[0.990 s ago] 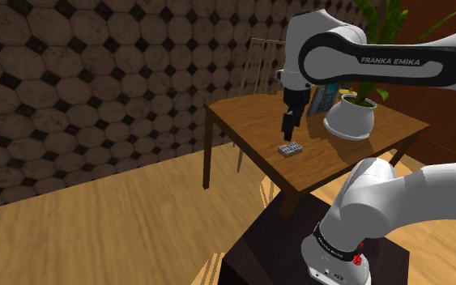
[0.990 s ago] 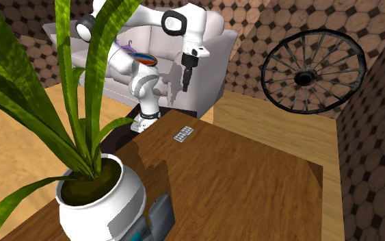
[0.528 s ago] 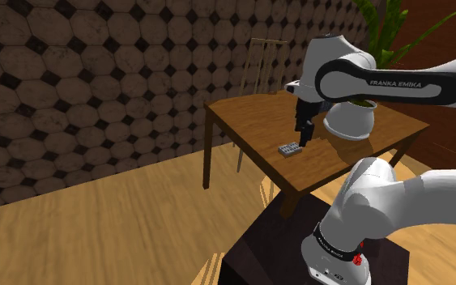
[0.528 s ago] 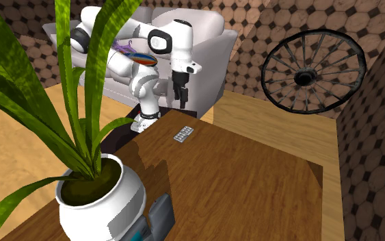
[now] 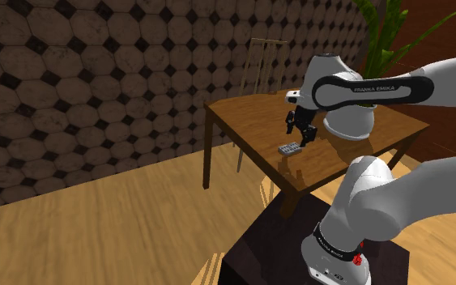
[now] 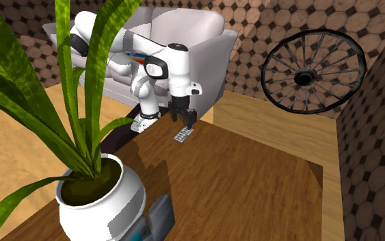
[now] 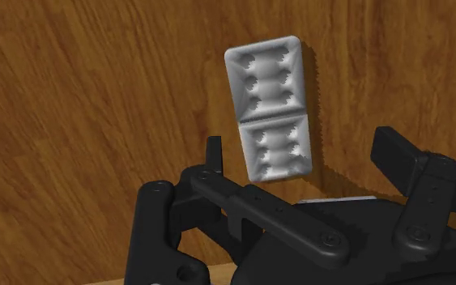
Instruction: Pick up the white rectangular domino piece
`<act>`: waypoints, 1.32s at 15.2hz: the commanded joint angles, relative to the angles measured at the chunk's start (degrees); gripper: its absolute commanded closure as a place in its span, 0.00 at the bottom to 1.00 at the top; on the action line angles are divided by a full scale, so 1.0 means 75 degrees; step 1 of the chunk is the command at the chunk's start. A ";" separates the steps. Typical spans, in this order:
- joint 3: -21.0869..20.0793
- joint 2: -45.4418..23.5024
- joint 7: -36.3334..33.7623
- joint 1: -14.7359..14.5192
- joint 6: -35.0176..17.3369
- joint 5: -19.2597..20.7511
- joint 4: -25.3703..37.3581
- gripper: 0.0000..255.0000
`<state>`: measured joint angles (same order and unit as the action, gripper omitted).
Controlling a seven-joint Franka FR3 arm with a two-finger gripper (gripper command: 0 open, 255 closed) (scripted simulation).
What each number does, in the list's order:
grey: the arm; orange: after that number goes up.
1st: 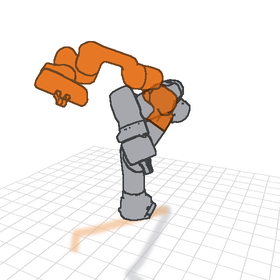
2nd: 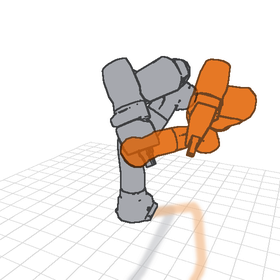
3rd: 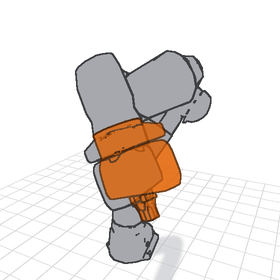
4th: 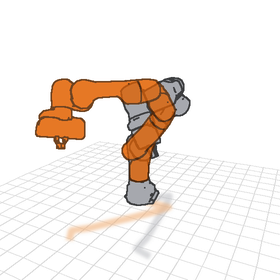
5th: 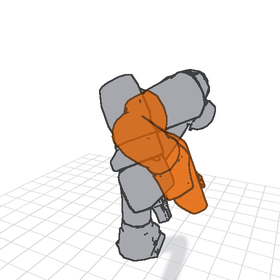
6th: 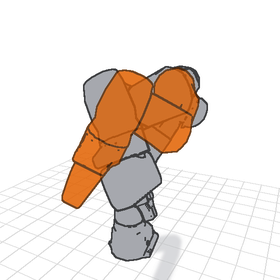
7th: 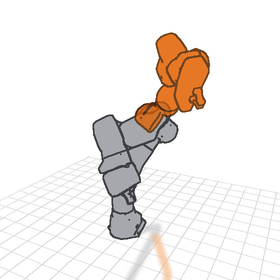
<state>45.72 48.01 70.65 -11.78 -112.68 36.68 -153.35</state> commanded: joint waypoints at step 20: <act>0.1035 -0.0648 0.0503 -0.0326 -0.1192 0.0538 -0.0350 1.00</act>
<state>53.39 43.20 74.43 -14.26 -121.47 40.58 -155.83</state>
